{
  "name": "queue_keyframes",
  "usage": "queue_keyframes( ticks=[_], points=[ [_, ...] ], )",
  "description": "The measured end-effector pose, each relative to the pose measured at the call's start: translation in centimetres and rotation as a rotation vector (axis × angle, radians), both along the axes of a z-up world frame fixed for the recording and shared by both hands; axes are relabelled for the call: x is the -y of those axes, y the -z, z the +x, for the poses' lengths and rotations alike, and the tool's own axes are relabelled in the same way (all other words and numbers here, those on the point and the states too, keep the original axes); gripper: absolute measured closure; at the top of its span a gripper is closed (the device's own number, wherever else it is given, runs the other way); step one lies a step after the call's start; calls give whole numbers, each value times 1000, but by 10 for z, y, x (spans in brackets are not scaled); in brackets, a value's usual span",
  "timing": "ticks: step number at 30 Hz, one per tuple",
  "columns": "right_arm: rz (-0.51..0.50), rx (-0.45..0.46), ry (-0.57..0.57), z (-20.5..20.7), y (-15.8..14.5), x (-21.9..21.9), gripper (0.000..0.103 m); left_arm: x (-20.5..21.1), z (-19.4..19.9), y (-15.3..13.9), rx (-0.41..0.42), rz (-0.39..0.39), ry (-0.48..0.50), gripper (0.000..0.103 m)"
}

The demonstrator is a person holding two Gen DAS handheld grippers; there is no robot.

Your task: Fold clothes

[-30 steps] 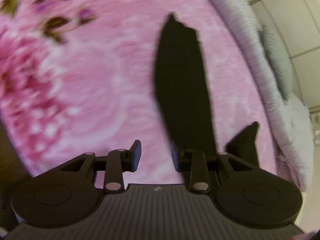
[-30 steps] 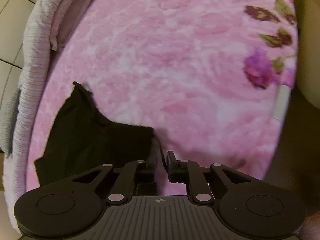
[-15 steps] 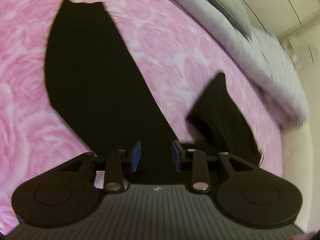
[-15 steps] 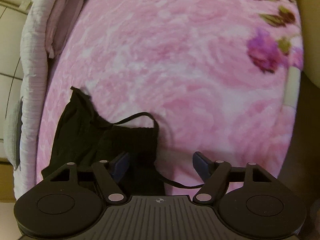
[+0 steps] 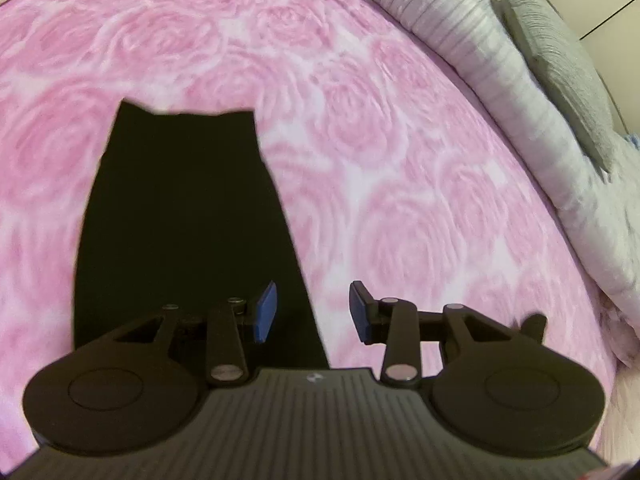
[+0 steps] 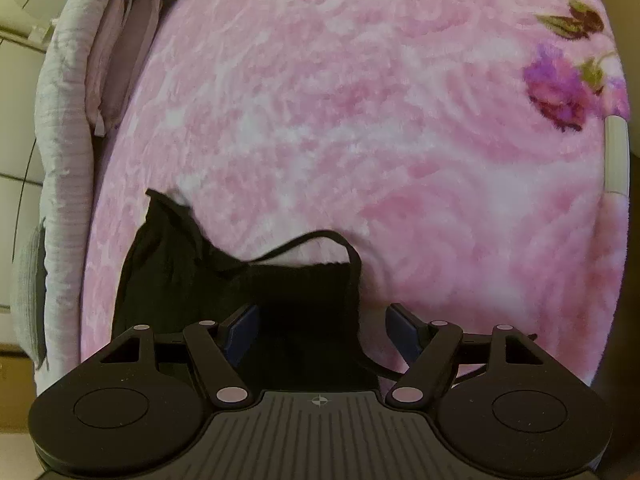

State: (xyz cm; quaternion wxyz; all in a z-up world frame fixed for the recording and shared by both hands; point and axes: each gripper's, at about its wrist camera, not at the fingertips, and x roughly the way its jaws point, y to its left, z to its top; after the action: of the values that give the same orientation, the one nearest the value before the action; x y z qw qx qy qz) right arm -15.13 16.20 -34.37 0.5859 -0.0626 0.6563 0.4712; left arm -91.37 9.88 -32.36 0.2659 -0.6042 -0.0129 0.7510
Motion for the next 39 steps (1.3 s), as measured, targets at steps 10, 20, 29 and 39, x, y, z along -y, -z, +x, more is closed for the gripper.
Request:
queue_keyframes(
  ticks=[10, 20, 29, 39],
  points=[
    [-21, 3, 20, -14, 8, -11, 30, -36, -15, 35, -81, -201, 169, 103],
    [21, 62, -84, -12, -12, -26, 92, 55, -26, -88, -86, 306, 113, 103],
    [203, 46, -193, -4, -84, 8, 92, 288, 15, -146, -165, 312, -199, 103],
    [-127, 318, -324, -9, -36, 18, 83, 360, 61, -29, -130, -236, -205, 101]
  ],
)
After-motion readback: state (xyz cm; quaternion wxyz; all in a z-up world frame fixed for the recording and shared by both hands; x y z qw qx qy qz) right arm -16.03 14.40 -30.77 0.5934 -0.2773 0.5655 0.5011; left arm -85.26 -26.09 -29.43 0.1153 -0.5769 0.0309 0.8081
